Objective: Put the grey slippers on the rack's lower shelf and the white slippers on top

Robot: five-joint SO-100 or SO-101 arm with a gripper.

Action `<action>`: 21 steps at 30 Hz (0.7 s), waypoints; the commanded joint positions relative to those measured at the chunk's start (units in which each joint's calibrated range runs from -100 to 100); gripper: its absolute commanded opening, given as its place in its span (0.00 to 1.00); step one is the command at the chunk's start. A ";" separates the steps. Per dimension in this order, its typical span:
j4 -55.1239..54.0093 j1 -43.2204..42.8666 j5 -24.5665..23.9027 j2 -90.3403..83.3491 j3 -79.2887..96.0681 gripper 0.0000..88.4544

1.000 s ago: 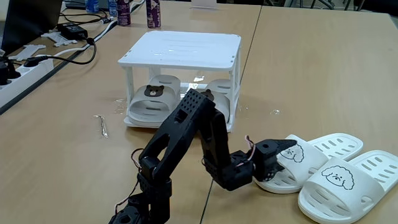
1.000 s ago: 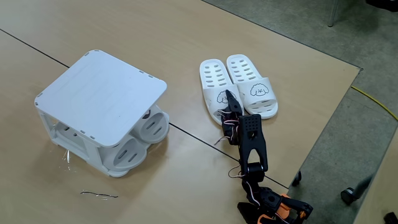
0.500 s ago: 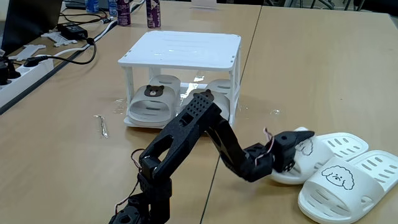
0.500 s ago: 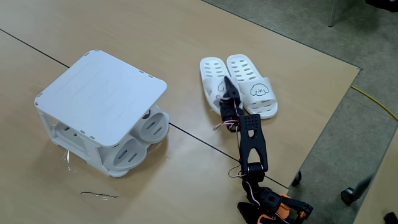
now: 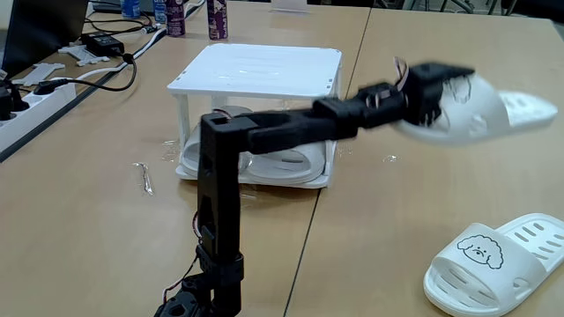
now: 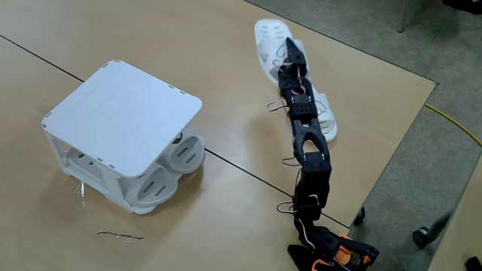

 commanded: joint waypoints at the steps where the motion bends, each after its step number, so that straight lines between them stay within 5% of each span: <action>1: 13.53 -0.23 0.42 -18.14 -11.76 0.01; 7: 20.78 -11.25 0.42 -31.85 -11.49 0.01; 14: 29.58 -41.10 0.42 -44.90 -5.17 0.01; 21: 28.98 -60.18 0.42 -34.72 -5.89 0.01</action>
